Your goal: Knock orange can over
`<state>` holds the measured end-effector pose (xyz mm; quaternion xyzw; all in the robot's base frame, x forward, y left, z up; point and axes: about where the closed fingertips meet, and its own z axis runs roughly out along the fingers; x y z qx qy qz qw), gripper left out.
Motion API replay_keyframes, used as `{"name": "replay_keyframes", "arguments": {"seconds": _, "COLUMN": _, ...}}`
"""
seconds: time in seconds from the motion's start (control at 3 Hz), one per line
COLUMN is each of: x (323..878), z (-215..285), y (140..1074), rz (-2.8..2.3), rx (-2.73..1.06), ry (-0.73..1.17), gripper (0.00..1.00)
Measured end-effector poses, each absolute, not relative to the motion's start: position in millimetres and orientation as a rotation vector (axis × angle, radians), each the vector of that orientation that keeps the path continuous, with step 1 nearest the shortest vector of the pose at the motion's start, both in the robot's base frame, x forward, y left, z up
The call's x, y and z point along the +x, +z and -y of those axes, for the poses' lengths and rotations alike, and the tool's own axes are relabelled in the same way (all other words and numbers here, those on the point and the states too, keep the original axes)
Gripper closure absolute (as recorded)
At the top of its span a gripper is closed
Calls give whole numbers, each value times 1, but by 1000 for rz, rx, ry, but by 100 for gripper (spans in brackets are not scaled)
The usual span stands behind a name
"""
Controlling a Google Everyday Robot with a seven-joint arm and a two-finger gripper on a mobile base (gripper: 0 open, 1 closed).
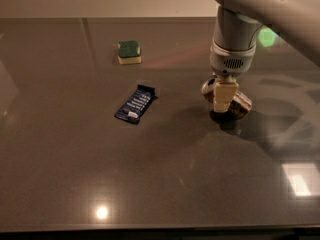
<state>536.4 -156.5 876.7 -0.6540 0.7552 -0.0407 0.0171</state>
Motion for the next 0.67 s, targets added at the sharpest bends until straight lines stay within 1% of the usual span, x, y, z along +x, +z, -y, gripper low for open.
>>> {"name": "replay_keyframes", "arguments": {"seconds": 0.33, "x": 544, "z": 156, "y": 872, "rz": -2333, "rx": -2032, "ry": -87, "gripper": 0}}
{"name": "replay_keyframes", "arguments": {"seconds": 0.67, "x": 550, "z": 155, "y": 871, "rz": -2308, "rx": -2002, "ry": -34, "gripper": 0}}
